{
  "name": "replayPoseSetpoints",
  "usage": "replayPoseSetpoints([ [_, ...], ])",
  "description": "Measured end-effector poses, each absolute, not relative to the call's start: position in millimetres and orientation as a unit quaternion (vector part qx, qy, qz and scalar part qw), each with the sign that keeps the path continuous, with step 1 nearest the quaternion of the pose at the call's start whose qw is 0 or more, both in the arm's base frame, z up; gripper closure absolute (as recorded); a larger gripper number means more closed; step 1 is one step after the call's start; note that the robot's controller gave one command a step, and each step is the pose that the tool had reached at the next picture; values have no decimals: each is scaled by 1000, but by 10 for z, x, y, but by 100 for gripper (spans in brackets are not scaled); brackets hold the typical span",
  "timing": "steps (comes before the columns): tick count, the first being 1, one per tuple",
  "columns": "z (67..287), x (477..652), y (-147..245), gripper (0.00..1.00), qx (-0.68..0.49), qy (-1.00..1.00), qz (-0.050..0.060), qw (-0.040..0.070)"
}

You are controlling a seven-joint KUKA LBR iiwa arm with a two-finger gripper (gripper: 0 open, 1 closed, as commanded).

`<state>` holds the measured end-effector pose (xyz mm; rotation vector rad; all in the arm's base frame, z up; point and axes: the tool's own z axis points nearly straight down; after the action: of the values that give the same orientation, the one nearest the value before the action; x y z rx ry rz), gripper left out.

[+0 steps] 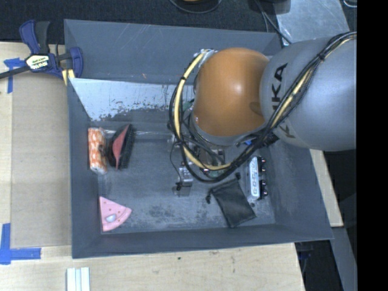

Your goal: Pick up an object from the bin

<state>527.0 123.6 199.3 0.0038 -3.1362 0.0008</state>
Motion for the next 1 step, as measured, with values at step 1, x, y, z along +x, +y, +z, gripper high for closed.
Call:
replayPoseSetpoints([
  [1, 2037, 5289, 1230, 0, 0, -1000, 0, -2],
])
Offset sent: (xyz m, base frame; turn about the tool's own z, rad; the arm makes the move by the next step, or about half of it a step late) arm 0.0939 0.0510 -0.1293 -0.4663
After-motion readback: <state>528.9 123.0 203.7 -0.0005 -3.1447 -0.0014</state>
